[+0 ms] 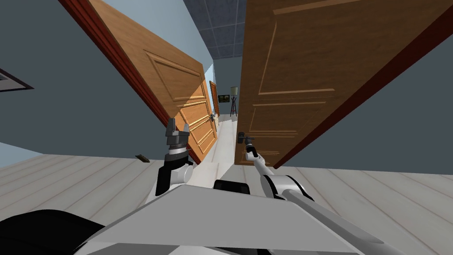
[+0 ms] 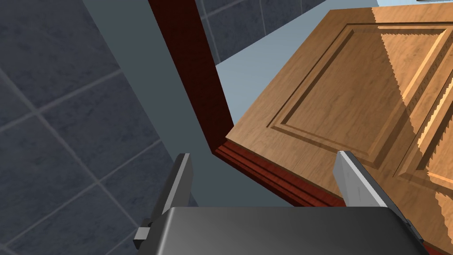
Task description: Push the door open
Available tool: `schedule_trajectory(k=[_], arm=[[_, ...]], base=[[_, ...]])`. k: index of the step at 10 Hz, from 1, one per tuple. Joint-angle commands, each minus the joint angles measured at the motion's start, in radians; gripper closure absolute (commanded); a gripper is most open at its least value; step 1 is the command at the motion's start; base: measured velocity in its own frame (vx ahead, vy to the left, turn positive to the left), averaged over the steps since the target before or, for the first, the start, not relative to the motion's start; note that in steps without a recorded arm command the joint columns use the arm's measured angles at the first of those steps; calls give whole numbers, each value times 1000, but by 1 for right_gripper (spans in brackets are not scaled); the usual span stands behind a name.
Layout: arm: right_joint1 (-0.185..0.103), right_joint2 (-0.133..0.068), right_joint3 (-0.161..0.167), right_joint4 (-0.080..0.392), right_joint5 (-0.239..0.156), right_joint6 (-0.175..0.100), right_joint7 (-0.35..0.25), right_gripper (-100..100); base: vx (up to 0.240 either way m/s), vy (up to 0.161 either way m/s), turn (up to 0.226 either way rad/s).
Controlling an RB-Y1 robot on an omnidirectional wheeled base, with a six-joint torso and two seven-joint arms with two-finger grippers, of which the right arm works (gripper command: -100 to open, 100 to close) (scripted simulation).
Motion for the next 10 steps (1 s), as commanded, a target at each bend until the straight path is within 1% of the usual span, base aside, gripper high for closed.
schedule_trajectory(k=[1,2,3,4,5,7,9,10], arm=[[2,-12,-11,1,-5,0,4,100],[2,-17,-17,1,-7,0,5,100],[2,-17,-17,1,-7,0,5,100],[4,-27,-29,2,-13,0,9,100],[4,-27,-29,2,-13,0,9,100],[7,-41,-48,4,-21,1,16,100],[7,-44,-52,4,-23,1,17,100],[9,-53,-66,6,-29,1,21,100]], base=[[121,28,-26],[176,68,-36],[106,61,-38],[129,78,-38],[129,77,-27],[161,75,-49],[130,69,-32],[135,67,-22]])
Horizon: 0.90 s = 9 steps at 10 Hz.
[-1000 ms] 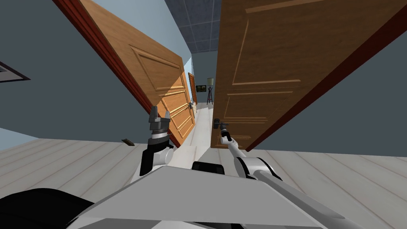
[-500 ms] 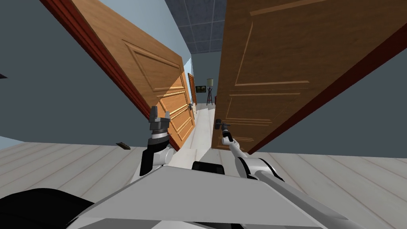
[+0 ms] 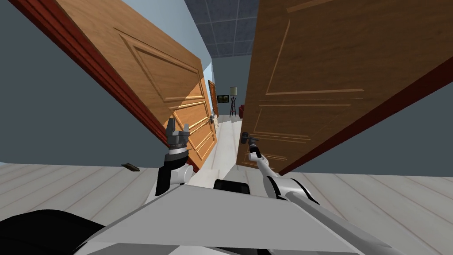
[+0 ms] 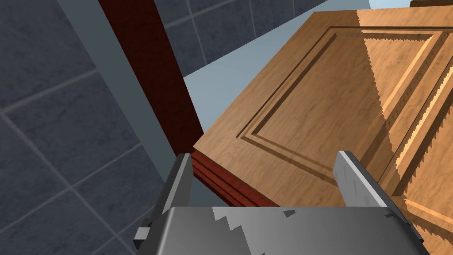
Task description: Push the door open
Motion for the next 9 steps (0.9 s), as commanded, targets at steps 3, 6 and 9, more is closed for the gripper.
schedule_trajectory(k=[3,6,9], arm=[[-21,-29,-27,29,-12,-30,5,100],[-18,-40,-47,49,-21,-30,11,100],[-16,-49,-62,51,-28,-29,16,100]], base=[[134,67,-42],[76,31,-24],[159,110,-80]])
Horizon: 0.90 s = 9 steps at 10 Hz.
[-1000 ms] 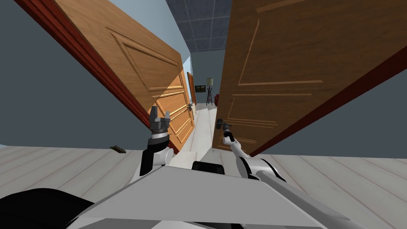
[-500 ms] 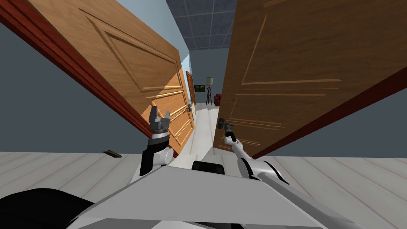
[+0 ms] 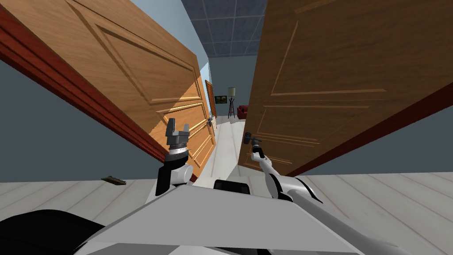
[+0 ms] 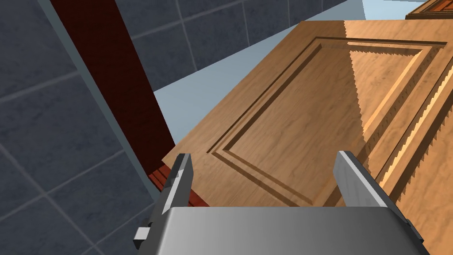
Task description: Push the door open
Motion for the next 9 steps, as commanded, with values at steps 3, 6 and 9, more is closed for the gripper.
schedule_trajectory(k=[3,6,9], arm=[[12,-26,-42,-16,-17,-7,14,100],[16,-40,-71,-13,-30,-7,23,100],[17,-42,-75,-13,-32,-7,25,100]], base=[[184,106,-60],[166,99,-71],[111,62,-33]])
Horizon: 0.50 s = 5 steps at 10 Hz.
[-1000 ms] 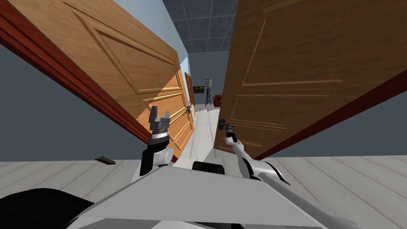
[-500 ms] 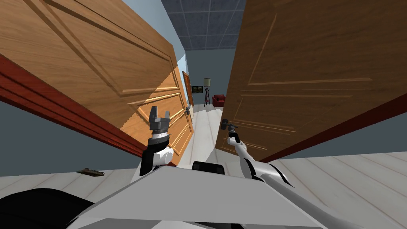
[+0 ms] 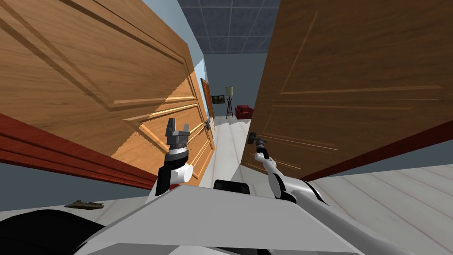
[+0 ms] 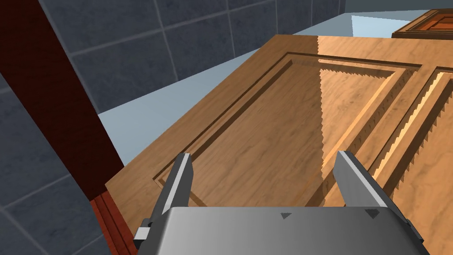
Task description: Push the door open
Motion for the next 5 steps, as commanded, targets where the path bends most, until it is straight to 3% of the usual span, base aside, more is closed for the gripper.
schedule_trajectory(k=[1,5], arm=[[9,-7,-20,-15,-8,10,10,100],[13,-19,-45,-13,-19,11,19,100]], base=[[97,77,-47],[172,108,-74]])
